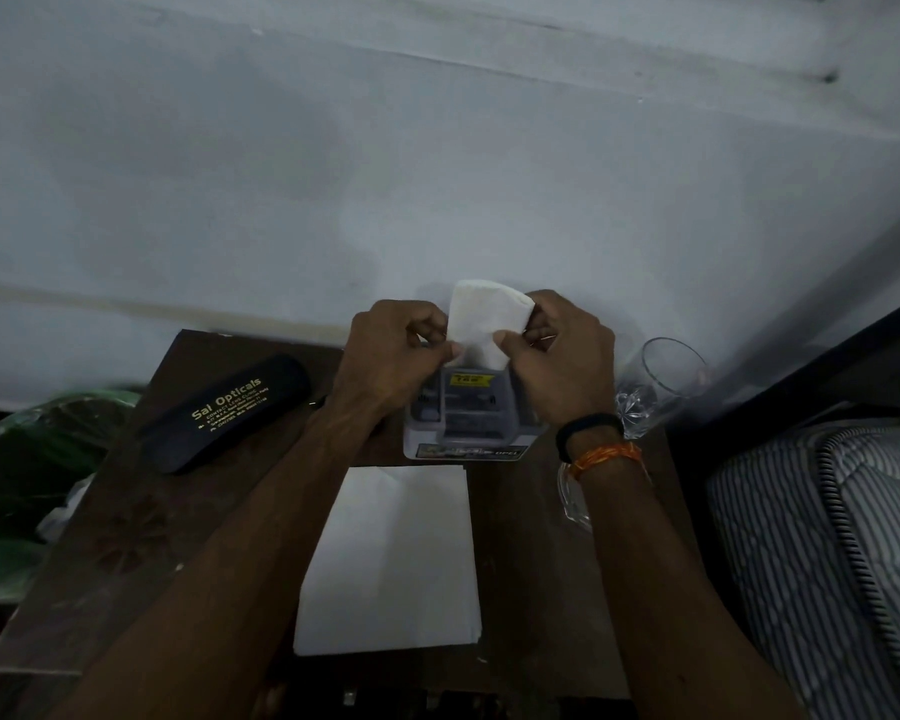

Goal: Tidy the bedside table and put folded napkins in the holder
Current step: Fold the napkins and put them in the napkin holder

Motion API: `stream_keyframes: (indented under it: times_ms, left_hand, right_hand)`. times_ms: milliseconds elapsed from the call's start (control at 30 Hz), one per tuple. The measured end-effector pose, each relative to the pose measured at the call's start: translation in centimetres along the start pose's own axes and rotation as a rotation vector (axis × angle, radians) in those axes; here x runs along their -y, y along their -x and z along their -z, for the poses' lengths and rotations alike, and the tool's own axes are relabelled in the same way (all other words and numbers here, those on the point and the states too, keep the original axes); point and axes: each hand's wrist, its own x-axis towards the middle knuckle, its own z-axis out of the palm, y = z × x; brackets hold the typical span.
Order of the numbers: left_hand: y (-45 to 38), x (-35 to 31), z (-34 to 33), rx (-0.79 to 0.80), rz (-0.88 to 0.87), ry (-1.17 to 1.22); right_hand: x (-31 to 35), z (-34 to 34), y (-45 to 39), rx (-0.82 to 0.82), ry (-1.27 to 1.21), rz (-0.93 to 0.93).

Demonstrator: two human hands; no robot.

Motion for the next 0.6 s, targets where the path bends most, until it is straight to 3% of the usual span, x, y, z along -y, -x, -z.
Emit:
stream_keyframes:
  times_ms: [300, 600]
  left_hand:
    - [0.1, 0.1, -0.3, -0.013, -0.013, -0.093]
    - [0.2, -0.5, -0.5, -0.061, -0.024, -0.115]
  right_hand:
    - [-0.8, -0.6, 0.3, 0.036, 0.1, -0.006]
    - [-0.5, -0.5, 0.4, 0.04, 0.043, 0.007]
